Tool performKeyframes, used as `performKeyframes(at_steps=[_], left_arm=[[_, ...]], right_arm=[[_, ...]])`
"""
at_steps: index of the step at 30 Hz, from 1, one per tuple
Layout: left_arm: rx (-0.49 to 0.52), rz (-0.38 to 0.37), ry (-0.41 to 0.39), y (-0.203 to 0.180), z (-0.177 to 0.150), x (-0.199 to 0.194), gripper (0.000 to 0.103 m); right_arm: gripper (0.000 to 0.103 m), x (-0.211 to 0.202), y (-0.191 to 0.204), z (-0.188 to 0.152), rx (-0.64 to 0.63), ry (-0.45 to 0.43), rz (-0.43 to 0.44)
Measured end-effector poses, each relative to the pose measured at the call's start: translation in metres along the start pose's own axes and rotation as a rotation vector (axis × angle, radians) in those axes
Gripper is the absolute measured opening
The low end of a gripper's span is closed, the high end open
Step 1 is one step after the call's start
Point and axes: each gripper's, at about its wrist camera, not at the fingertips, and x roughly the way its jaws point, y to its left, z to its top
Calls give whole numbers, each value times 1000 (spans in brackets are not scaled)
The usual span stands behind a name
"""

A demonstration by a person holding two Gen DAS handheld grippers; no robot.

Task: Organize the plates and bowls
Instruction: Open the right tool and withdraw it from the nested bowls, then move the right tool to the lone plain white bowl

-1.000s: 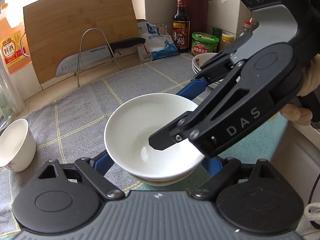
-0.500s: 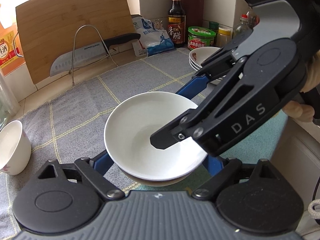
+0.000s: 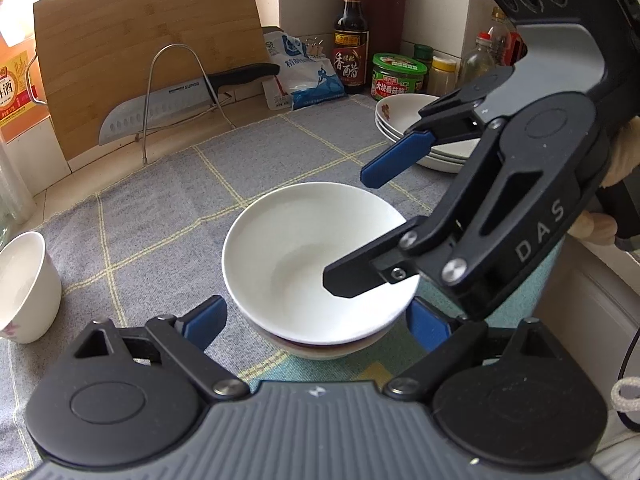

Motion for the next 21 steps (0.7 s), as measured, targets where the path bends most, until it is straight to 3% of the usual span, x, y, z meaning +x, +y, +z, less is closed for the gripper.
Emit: performKeyframes(at_steps=[15, 21], left_arm=[[8, 20, -38, 16, -13, -26, 96], [-22, 66, -51, 34, -23, -33, 96]], right_arm=[[103, 1, 18, 2, -53, -18, -47], [103, -1, 29, 10, -81, -31, -62]])
